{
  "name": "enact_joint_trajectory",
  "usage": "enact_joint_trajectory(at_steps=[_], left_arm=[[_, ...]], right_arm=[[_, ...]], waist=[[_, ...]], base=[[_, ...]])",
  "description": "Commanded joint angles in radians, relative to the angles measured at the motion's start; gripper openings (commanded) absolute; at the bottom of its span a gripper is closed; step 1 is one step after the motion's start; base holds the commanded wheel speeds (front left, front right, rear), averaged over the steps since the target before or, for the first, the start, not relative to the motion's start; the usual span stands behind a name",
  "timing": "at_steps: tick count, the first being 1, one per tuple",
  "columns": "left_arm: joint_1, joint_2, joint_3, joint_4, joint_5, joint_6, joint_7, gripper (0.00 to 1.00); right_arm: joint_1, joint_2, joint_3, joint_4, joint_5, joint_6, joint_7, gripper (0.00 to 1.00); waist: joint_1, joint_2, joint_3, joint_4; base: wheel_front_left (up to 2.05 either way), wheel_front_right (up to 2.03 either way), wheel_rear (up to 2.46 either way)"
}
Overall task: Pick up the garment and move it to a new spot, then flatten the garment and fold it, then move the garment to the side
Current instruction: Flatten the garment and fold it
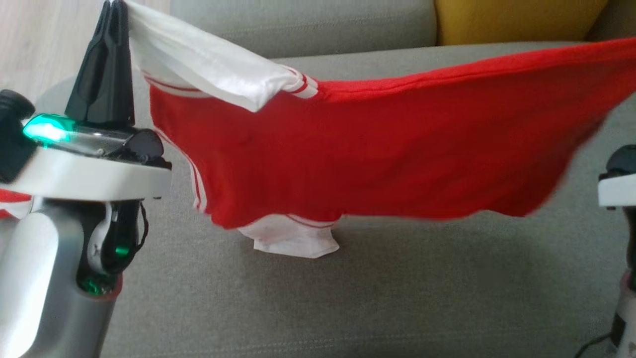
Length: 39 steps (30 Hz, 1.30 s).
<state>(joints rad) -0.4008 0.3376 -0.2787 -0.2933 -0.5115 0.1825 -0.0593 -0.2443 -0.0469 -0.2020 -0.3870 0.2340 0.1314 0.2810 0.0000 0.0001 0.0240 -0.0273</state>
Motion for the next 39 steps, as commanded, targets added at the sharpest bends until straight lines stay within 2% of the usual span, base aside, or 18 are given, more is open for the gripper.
enact_joint_trajectory(at_steps=[1,5,9,13,17,24,29,34,36,37,38,39], left_arm=[[-0.044,0.038,0.044,-0.036,0.008,0.007,0.010,0.00],[-0.035,0.038,0.039,-0.035,-0.004,0.010,0.028,0.00],[-0.056,0.035,0.031,0.006,-0.026,-0.005,0.046,0.00],[-0.145,0.033,0.011,0.103,-0.044,-0.052,0.058,0.00],[-0.316,0.021,-0.012,0.260,-0.036,-0.113,0.048,0.00],[-0.691,-0.013,-0.028,0.615,0.011,-0.198,-0.040,0.00],[-0.926,-0.037,-0.038,0.868,0.059,-0.227,-0.139,0.00],[-1.070,-0.077,-0.030,1.026,0.088,-0.243,-0.197,0.00],[-1.086,-0.086,-0.029,1.046,0.093,-0.247,-0.200,0.00],[-1.097,-0.111,-0.029,1.089,0.098,-0.255,-0.201,0.00],[-1.097,-0.111,-0.029,1.089,0.098,-0.255,-0.201,0.00],[-1.092,-0.123,-0.029,1.111,0.099,-0.259,-0.202,0.00]], right_arm=[[-0.014,-0.003,0.020,-0.040,-0.001,-0.001,0.004,0.00],[0.001,-0.003,0.013,-0.035,0.010,-0.001,0.008,0.00],[-0.012,-0.003,0.017,-0.009,0.023,-0.001,0.010,0.00],[-0.084,-0.003,0.025,0.056,0.049,-0.001,0.004,0.00],[-0.244,-0.003,0.029,0.176,0.059,-0.001,-0.029,0.00],[-0.628,-0.003,0.075,0.483,0.060,-0.001,-0.153,0.00],[-0.898,-0.003,0.111,0.782,0.084,-0.001,-0.285,0.00],[-1.092,-0.003,0.150,1.033,0.094,-0.001,-0.420,0.00],[-1.123,-0.003,0.165,1.080,0.097,-0.001,-0.432,0.00],[-1.167,-0.003,0.189,1.181,0.087,-0.001,-0.437,0.00],[-1.167,-0.003,0.189,1.181,0.087,-0.001,-0.437,0.00],[-1.181,-0.003,0.201,1.231,0.087,-0.001,-0.438,0.00]], waist=[[0.0000,-0.0001,-0.006,-0.004],[0.0000,-0.0001,-0.007,-0.009],[0.0000,-0.0001,0.008,-0.011],[0.0000,-0.0001,0.049,-0.011],[0.0000,-0.0001,0.111,-0.013],[0.0000,-0.0001,0.223,-0.026],[0.0000,-0.0001,0.261,-0.040],[0.0000,-0.0001,0.274,-0.036],[0.0000,-0.0001,0.284,-0.034],[0.0000,-0.0001,0.306,-0.027],[0.0000,-0.0001,0.306,-0.027],[0.0000,-0.0001,0.316,-0.024]], base=[[0.00,0.00,0.00],[0.00,0.00,0.00],[0.00,0.00,0.00],[0.00,0.00,0.00],[0.00,0.00,0.00],[0.00,0.00,0.00],[0.00,0.00,0.00],[0.00,0.00,0.00],[0.00,0.00,0.00],[0.00,0.00,0.00],[0.00,0.00,0.00],[0.00,0.00,0.00]])
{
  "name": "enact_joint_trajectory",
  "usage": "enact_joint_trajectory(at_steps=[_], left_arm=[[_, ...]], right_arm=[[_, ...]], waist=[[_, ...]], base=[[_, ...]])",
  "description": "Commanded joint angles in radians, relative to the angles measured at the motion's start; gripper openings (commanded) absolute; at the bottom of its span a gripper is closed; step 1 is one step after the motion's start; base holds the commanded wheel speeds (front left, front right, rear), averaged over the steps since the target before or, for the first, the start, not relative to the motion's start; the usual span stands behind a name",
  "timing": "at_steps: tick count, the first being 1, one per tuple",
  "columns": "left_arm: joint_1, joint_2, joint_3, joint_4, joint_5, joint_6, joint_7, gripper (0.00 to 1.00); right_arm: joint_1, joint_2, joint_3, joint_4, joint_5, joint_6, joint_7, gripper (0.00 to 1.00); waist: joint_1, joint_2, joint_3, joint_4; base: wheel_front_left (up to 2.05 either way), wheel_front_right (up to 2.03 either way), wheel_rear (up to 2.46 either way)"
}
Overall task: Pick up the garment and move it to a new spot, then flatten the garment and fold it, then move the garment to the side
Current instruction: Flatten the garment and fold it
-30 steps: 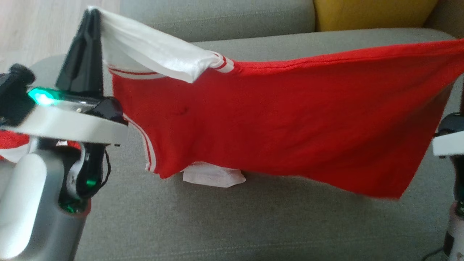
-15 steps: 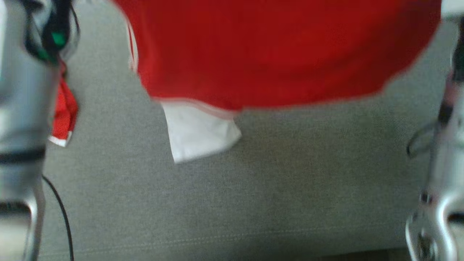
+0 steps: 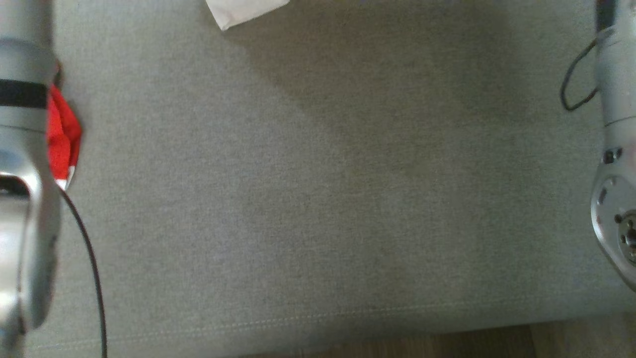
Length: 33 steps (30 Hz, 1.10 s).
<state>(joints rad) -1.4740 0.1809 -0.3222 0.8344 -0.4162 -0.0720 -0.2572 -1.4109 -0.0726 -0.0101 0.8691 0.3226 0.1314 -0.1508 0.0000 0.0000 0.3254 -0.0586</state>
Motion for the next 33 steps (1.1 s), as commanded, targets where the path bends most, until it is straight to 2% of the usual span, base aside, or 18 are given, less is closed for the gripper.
enact_joint_trajectory(at_steps=[1,4,9,13,17,22,26,30,31,33], left_arm=[[-0.010,0.023,0.010,0.010,0.007,-0.009,-0.004,0.00],[0.028,-0.013,-0.004,0.115,0.005,-0.022,-0.004,0.00],[0.081,-0.059,-0.030,0.288,-0.015,-0.041,0.004,0.00],[0.132,-0.078,-0.034,0.358,-0.044,-0.052,0.004,0.00],[0.223,-0.077,-0.010,0.363,-0.089,-0.057,-0.002,0.00],[0.410,-0.048,0.027,0.220,-0.106,-0.058,-0.004,0.00],[0.603,-0.033,0.070,0.058,-0.095,-0.058,-0.004,0.00],[0.797,-0.024,0.096,-0.112,-0.067,-0.054,-0.004,0.00],[0.893,-0.020,0.101,-0.193,-0.058,-0.047,-0.004,0.00],[0.986,-0.012,0.108,-0.275,-0.057,-0.031,-0.004,0.00]], right_arm=[[-0.023,0.022,0.019,0.027,-0.007,-0.001,-0.003,0.00],[-0.033,0.022,0.055,0.159,-0.012,-0.001,0.000,0.00],[-0.016,0.022,0.134,0.302,0.021,-0.001,0.006,0.00],[0.043,0.022,0.198,0.334,0.071,-0.001,-0.009,0.00],[0.146,0.022,0.260,0.306,0.139,-0.001,-0.040,0.00],[0.326,0.009,0.300,0.233,0.230,-0.001,-0.070,0.00],[0.493,-0.033,0.326,0.146,0.294,-0.001,-0.079,0.00],[0.665,-0.079,0.325,0.038,0.354,-0.001,-0.078,0.00],[0.754,-0.098,0.312,-0.017,0.380,-0.001,-0.065,0.00],[0.838,-0.114,0.299,-0.081,0.393,-0.001,-0.048,0.00]], waist=[[0.0000,0.0000,0.024,0.010],[0.0000,0.0000,0.051,0.018],[0.0000,0.0000,0.103,0.024],[0.0000,0.0000,0.131,0.027],[0.0000,0.0000,0.126,0.027],[0.0000,0.0000,0.072,0.035],[0.0000,0.0000,0.009,0.043],[0.0000,0.0000,-0.060,0.046],[0.0000,0.0000,-0.098,0.047],[0.0000,0.0000,-0.131,0.044]], base=[[0.00,0.00,0.00],[0.00,0.00,0.00],[0.00,0.00,0.00],[0.00,0.00,0.00],[0.00,0.00,0.00],[0.00,0.00,0.00],[0.00,0.00,0.00],[0.00,0.00,0.00],[0.00,0.00,0.00],[0.00,0.00,0.00]])
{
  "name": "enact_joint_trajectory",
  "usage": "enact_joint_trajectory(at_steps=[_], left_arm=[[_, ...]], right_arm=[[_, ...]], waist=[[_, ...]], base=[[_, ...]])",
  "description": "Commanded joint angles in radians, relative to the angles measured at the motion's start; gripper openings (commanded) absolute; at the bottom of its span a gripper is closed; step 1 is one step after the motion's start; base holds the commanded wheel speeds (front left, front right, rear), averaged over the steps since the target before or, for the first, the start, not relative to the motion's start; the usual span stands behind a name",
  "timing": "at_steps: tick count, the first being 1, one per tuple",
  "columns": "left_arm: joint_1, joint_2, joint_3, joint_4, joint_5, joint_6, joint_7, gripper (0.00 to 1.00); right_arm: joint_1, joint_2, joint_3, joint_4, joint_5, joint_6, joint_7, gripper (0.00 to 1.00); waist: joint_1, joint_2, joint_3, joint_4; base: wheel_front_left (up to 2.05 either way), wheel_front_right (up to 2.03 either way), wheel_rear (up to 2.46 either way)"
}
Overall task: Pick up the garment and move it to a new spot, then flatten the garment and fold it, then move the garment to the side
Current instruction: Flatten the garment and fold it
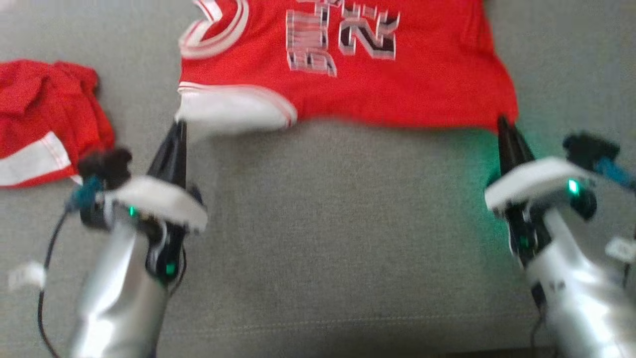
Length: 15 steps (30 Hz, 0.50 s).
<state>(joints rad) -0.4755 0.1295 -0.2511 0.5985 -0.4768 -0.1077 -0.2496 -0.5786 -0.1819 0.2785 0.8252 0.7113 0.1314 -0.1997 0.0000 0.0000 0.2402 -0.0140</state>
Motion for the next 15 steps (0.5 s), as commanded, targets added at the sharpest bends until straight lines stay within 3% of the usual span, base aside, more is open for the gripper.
enact_joint_trajectory(at_steps=[1,7,15], left_arm=[[0.034,0.045,0.039,-0.080,0.002,0.014,-0.010,0.00],[0.309,0.091,0.042,-0.386,-0.003,0.095,0.091,0.00],[0.587,0.113,0.026,-0.723,-0.007,0.208,0.246,0.00]], right_arm=[[0.047,-0.013,0.002,-0.068,0.007,-0.001,0.015,0.00],[0.274,-0.025,-0.082,-0.270,-0.026,-0.001,0.135,0.00],[0.505,0.040,-0.239,-0.526,-0.149,-0.001,0.306,0.00]], waist=[[0.0000,0.0000,-0.060,-0.003],[0.0000,0.0000,-0.130,-0.012],[0.0000,0.0000,-0.199,-0.006]], base=[[0.00,0.00,0.00],[0.00,0.00,0.00],[0.00,0.00,0.00]])
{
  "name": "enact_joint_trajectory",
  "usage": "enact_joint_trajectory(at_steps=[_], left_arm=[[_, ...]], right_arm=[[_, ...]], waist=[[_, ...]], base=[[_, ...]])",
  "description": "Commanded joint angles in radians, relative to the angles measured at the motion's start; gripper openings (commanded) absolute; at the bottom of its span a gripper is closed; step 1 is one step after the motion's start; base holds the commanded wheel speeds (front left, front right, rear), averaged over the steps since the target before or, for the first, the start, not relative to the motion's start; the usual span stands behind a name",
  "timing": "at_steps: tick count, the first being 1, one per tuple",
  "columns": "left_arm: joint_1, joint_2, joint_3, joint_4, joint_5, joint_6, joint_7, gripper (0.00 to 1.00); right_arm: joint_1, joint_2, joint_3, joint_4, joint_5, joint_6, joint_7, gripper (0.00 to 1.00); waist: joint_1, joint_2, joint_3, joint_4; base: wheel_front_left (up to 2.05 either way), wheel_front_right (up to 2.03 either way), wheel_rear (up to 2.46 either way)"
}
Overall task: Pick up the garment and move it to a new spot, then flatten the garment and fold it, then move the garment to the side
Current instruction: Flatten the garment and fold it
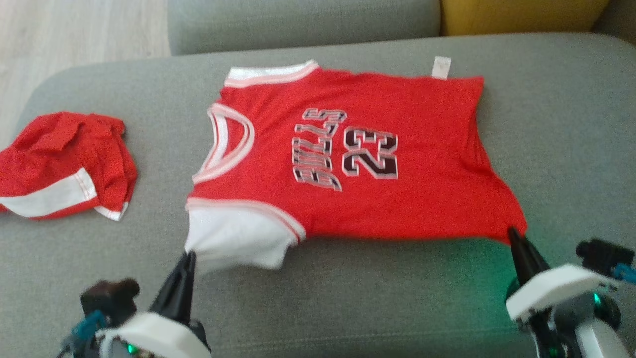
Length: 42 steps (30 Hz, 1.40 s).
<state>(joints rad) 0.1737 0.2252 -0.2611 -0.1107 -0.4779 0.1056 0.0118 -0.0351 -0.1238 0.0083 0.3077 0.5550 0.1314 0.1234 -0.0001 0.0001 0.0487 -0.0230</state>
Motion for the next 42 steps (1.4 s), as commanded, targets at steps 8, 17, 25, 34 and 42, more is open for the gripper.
enact_joint_trajectory(at_steps=[8,17,25,34,42], left_arm=[[0.108,0.024,0.016,-0.202,-0.014,0.066,0.084,0.00],[0.152,0.043,0.019,-0.271,-0.019,0.092,0.132,0.00],[0.076,0.060,0.021,-0.227,-0.032,0.060,0.144,0.00],[-0.187,0.064,0.018,-0.055,-0.075,-0.025,0.176,0.00],[-0.370,0.034,0.026,0.144,-0.113,-0.076,0.154,0.00]], right_arm=[[0.181,0.064,-0.112,-0.286,-0.102,-0.001,0.155,0.00],[0.254,0.073,-0.160,-0.388,-0.078,-0.001,0.222,0.00],[0.209,0.073,-0.164,-0.345,-0.094,-0.001,0.255,0.00],[0.020,0.073,-0.152,-0.237,-0.138,-0.001,0.294,0.00],[-0.126,0.073,-0.145,-0.126,-0.178,-0.001,0.248,0.00]], waist=[[0.0001,-0.0001,-0.055,0.015],[0.0001,-0.0001,-0.052,0.019],[0.0001,-0.0001,-0.023,0.012],[0.0001,-0.0001,0.047,0.010],[0.0001,-0.0001,0.093,0.010]], base=[[0.00,0.00,0.00],[0.00,0.00,0.00],[0.00,0.00,0.00],[0.00,0.00,0.00],[0.00,0.00,0.00]])
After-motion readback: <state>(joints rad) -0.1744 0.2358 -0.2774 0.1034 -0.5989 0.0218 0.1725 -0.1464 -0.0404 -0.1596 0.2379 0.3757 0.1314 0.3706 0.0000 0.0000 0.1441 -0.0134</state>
